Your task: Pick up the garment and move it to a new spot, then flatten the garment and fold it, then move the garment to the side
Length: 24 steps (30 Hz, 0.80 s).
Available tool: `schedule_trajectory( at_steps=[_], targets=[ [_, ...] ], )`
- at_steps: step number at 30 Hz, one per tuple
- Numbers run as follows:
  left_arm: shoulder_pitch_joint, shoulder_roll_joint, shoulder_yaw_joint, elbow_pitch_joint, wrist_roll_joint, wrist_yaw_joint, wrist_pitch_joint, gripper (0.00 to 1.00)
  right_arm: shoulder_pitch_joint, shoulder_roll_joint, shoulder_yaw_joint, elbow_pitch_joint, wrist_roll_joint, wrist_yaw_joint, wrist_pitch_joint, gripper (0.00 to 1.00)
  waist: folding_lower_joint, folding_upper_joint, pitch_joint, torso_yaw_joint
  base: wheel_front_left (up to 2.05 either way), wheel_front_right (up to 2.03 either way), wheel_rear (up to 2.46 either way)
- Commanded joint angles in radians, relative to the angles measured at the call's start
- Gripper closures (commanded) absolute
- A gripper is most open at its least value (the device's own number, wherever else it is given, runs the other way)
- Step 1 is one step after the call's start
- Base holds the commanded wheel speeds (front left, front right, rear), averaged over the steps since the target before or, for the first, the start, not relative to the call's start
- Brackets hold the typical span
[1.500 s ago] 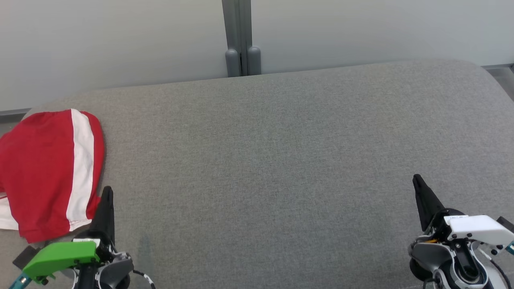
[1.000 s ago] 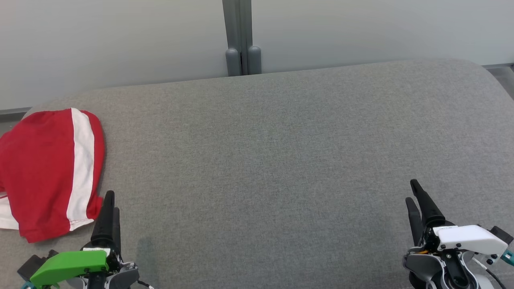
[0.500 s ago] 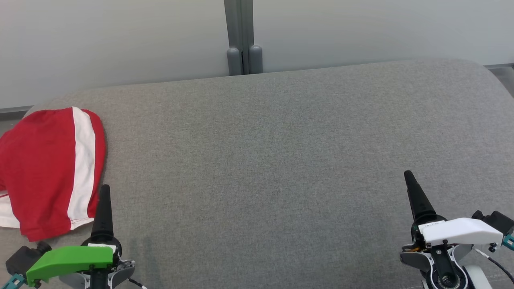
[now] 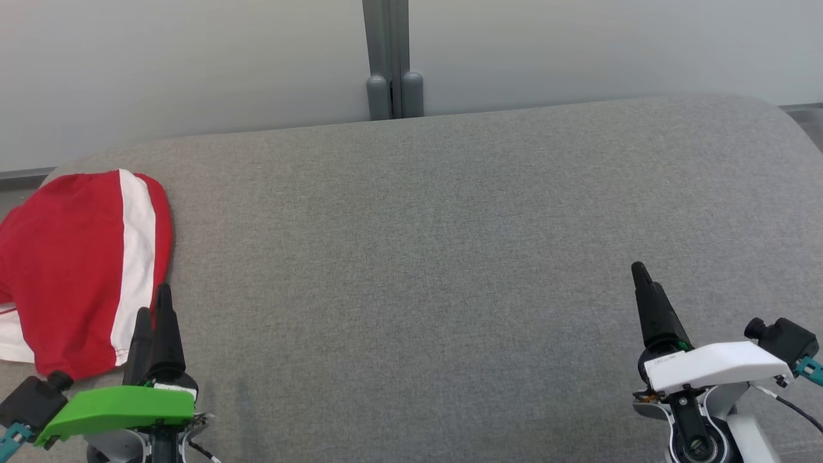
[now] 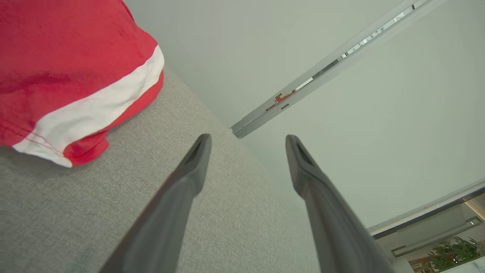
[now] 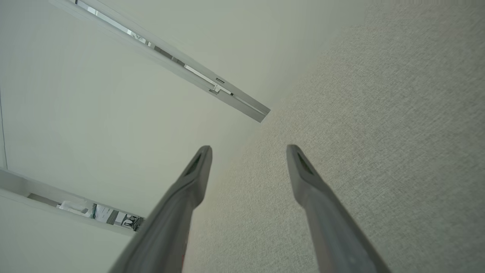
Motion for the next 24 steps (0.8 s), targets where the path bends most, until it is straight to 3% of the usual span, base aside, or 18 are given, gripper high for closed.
schedule_trajectory(
  at_steps=[1,24],
  targets=[
    [-0.002,0.007,-0.002,-0.021,0.047,0.003,-0.010,0.00,-0.013,-0.006,0.007,-0.023,-0.043,0.000,-0.013,0.00,0.0000,-0.0001,0.000,0.001,0.00,0.00,0.00],
    [0.026,0.010,-0.023,-0.028,0.393,0.002,-0.079,0.00,0.006,-0.008,0.069,-0.052,-0.397,0.000,-0.081,0.00,0.0000,-0.0001,-0.004,0.011,0.00,0.00,0.00]
  ],
)
